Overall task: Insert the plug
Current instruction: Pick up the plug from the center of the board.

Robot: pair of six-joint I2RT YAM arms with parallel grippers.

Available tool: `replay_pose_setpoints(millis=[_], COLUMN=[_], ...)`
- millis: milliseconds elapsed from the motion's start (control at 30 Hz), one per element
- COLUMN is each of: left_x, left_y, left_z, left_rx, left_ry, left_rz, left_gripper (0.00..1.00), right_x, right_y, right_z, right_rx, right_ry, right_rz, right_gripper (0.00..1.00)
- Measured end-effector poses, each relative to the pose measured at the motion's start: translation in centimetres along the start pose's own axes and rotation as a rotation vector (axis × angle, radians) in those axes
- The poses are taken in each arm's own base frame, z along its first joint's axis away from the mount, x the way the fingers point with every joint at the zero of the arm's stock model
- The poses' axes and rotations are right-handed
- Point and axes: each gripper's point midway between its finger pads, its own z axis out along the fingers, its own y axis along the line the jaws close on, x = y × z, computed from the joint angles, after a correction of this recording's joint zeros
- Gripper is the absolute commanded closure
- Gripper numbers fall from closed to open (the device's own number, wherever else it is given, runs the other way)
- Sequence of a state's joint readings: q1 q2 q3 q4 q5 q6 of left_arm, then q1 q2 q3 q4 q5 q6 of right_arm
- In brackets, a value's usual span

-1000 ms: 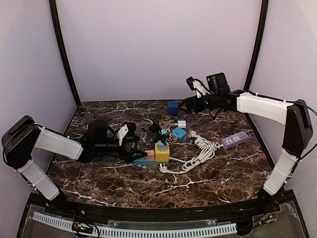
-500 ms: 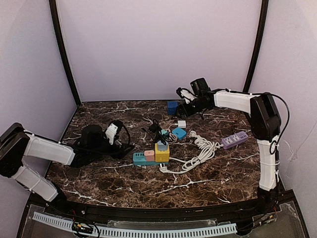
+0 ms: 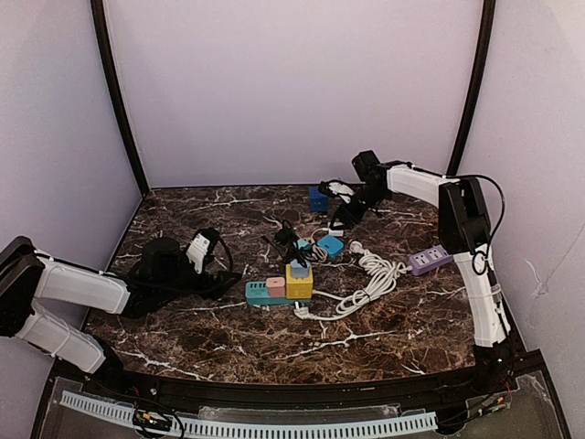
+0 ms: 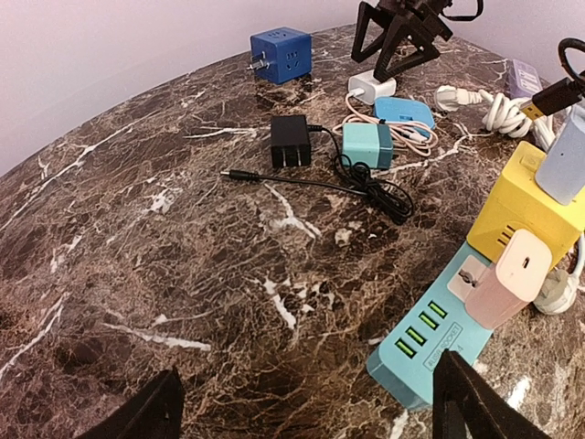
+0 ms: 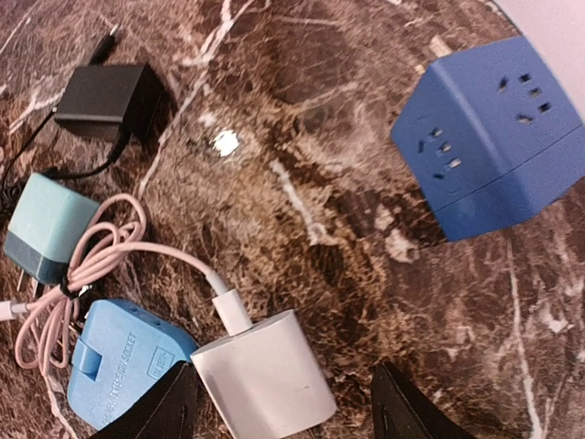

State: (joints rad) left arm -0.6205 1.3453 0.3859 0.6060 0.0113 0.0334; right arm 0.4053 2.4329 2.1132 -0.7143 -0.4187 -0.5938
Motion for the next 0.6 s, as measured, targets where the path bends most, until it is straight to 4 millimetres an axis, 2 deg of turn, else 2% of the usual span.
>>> replay_pose_setpoints(millis=[133,300,533,600], left_x=[-0.3,-0.2,0.0,-0.3], left_y=[-0.3,-0.6,-1.0,-1.0], left_z=[0.0,0.2,0.3,0.4], left_rx=[0.014,0.027,0.04,0.041], left_ry=[-0.012,-0.011,-0.007,-0.015], left_rz=[0.001,0.003,0.018,0.029], left_gripper=[0.18,0.18,0.19,0.19], right_x=[1.6,2.0,1.5,1.5], right_y=[1.0,1.3,1.1,1.1], right_z=[1.0,1.4,1.5,1.5], right_rx=[-0.05,-0.062,-0.058,-0.058], right_ry=[0.047,0.057,0.04,0.04], right_rz=[-0.011,-0.023,-0.028,-0.026], right_gripper=[0.38,0.63,0.89,0.91])
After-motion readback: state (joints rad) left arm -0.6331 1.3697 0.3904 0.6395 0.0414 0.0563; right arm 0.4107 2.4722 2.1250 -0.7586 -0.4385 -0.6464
